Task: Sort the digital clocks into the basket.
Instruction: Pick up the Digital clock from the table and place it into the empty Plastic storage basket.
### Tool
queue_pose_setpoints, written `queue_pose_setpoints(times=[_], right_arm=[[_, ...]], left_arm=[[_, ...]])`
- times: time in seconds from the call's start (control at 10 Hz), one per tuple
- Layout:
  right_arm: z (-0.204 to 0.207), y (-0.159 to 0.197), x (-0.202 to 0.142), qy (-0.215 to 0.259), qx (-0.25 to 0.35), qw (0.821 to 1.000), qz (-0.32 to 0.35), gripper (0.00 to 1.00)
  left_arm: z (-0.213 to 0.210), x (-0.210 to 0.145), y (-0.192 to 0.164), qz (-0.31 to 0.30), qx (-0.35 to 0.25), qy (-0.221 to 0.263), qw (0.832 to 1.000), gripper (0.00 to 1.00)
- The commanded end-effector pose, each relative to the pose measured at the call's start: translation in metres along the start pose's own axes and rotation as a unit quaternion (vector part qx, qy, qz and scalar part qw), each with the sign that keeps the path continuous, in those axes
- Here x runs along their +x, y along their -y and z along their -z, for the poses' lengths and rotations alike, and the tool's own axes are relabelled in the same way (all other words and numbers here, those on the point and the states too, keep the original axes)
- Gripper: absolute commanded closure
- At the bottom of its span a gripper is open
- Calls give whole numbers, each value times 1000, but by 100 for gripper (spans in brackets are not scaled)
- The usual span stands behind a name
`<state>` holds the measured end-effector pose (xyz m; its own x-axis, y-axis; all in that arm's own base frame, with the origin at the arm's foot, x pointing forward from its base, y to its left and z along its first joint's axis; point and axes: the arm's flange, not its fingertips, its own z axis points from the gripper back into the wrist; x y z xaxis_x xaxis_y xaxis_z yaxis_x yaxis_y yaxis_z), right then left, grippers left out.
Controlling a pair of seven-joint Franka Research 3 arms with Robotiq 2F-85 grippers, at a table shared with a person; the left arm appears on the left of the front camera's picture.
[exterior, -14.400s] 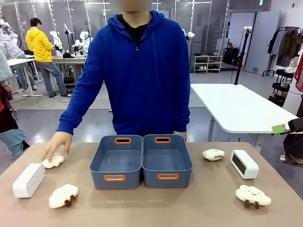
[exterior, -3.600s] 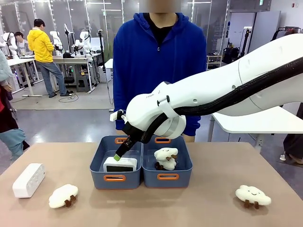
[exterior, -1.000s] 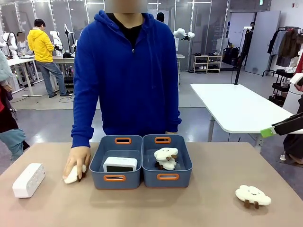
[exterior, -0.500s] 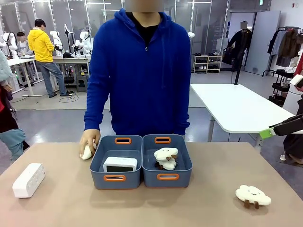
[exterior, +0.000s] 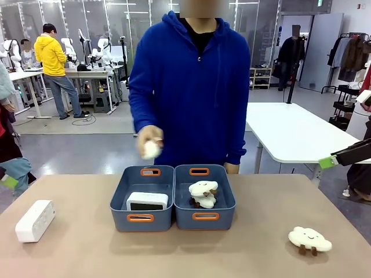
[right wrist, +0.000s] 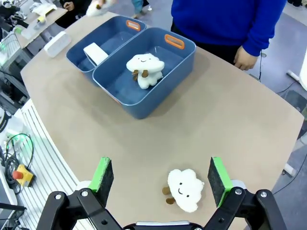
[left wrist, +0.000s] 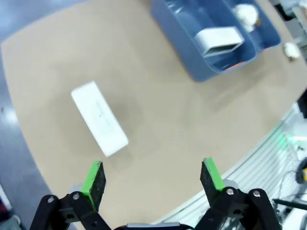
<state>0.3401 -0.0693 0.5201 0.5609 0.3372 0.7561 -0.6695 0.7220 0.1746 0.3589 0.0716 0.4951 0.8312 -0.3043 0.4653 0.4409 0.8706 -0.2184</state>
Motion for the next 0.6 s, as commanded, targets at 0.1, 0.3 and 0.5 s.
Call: queue_pose_setpoints(times=[0.1, 0.3, 0.5], right_arm=[[1, -1, -1, -4, -7, 1000, 2, 0], [1, -1, -1, -4, -7, 1000, 2, 0], [1, -1, -1, -4, -7, 1000, 2, 0]], left_arm=[[33, 15, -6, -19, 12, -76, 997, 0], [68, 25, -11, -38, 68, -87, 993, 0], [108, 32, -17, -66, 100, -96, 988, 0]])
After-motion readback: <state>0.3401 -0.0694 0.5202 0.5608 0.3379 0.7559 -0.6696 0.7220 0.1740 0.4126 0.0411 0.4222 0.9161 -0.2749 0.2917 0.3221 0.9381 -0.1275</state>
